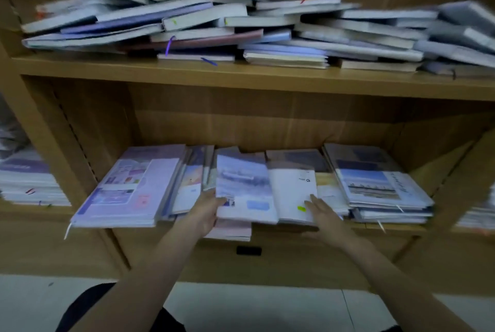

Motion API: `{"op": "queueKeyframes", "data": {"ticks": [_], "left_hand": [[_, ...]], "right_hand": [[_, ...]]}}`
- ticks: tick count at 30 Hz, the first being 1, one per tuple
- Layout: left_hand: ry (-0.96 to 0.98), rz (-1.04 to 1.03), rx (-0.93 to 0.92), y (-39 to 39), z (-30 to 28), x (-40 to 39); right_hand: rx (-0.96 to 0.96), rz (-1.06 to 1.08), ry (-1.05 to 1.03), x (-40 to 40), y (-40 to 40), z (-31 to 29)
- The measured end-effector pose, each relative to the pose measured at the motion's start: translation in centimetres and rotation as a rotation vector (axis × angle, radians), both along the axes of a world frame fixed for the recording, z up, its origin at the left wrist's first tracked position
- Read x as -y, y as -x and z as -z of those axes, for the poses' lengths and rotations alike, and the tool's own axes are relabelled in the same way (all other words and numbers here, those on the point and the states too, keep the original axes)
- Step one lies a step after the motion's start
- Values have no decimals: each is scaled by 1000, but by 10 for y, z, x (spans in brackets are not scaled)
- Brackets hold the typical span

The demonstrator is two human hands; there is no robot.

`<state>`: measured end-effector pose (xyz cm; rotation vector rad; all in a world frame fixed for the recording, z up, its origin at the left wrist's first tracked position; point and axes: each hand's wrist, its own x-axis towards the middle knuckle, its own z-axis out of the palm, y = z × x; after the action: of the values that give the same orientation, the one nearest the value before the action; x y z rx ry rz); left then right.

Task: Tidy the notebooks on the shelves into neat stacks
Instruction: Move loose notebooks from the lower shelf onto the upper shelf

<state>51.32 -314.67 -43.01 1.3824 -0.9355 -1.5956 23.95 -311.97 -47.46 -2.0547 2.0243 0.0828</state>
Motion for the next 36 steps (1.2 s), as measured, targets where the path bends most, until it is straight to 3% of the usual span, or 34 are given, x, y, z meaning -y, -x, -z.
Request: {"op": "queueKeyframes", "data": {"ticks": [4, 7, 10, 13, 17, 22, 23, 25, 27, 30, 33, 36], "left_hand": [[-11, -62, 165, -19, 18, 2], [-12, -80, 140, -25, 22, 10], [-17, -83, 132, -31, 27, 14], [-43, -92, 144, -34, 36, 12], [-54, -105, 142, -34, 44, 13], [-75, -72, 68, -35, 31, 12], [-78, -67, 47, -36, 29, 11], [-81, -37, 44, -38, 29, 10], [-76, 29, 121, -40, 32, 7], [-40, 135, 157, -37, 36, 4], [72, 192, 163, -26, 32, -3], [290, 301, 259, -33, 18, -15]], "right_hand": [[-246, -17, 232, 7, -12, 13], [-305, -124, 451, 3, -10, 10], [-145, -150, 760, 1, 3, -25], [142, -140, 943, 2, 6, -92], [691, -51, 873, 4, -12, -142], [1155, 270, 673, 62, -52, -95], [1198, 357, 611, 77, -60, -81], [1196, 450, 289, 96, -77, -47], [1048, 371, 39, 86, -91, -12], [953, 145, 52, 49, -101, 16], [1132, 119, -26, 27, -93, 28], [1328, 256, 23, 13, -90, 22]]}}
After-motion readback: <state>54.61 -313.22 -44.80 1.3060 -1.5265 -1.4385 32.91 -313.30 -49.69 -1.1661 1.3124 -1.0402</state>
